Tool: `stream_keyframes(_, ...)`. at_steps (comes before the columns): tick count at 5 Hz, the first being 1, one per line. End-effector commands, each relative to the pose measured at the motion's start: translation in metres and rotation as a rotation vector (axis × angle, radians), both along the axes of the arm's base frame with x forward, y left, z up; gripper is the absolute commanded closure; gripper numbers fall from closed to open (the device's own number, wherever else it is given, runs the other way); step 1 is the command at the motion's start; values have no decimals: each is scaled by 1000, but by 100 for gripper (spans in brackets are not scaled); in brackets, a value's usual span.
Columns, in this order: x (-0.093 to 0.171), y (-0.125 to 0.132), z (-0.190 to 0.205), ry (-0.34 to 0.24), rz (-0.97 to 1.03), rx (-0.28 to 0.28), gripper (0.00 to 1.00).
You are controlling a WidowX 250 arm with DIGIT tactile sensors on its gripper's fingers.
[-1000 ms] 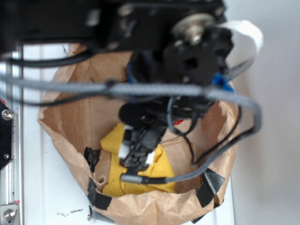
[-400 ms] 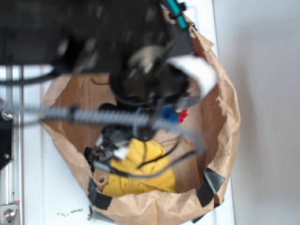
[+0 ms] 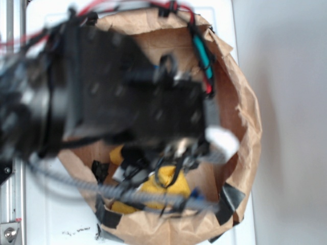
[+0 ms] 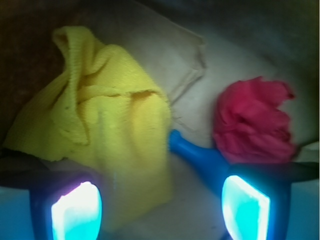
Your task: Grab the yellow cloth.
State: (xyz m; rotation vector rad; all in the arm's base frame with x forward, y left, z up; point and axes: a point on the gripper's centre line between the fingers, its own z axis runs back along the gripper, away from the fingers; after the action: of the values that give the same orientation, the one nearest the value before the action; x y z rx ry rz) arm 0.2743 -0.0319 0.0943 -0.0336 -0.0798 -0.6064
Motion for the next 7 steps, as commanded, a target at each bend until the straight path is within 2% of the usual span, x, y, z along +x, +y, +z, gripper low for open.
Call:
stream_keyframes(1, 1, -27, 8, 21, -131, -61, 0)
stream_keyframes(2, -21, -35, 1, 51, -59, -75, 0)
stream_keyframes(4, -21, -35, 1, 51, -59, -75, 0)
stream_keyframes(5, -32, -11, 20, -72, -44, -74, 0)
stream_keyframes(6, -29, -17, -5, -63, -94, -68, 0)
stream_keyframes(7, -41, -31, -17, -51, -96, -27, 0)
